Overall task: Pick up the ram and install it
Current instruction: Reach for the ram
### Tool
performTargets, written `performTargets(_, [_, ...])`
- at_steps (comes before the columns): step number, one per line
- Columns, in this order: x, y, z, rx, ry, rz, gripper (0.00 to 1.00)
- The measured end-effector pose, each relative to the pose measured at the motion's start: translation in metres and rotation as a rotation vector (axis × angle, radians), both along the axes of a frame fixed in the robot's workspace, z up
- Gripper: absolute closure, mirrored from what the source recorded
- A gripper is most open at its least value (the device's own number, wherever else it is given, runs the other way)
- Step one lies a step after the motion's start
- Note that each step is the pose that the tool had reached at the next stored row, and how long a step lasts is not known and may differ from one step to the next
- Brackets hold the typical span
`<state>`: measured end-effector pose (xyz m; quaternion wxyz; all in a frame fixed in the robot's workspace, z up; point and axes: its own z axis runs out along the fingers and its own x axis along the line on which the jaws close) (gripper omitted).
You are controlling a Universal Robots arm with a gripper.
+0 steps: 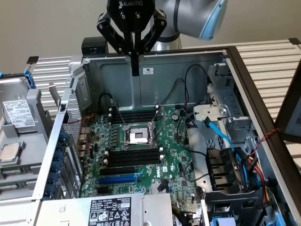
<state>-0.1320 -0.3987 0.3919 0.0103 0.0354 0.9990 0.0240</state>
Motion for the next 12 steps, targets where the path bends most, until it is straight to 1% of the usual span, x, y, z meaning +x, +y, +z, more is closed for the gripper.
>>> performTargets(8, [-0.036,0.0,-0.0013,0.0016,0.0,0.0,0.9])
performTargets(12, [-0.055,0.0,-0.0037,0.0016,0.0,0.0,0.9])
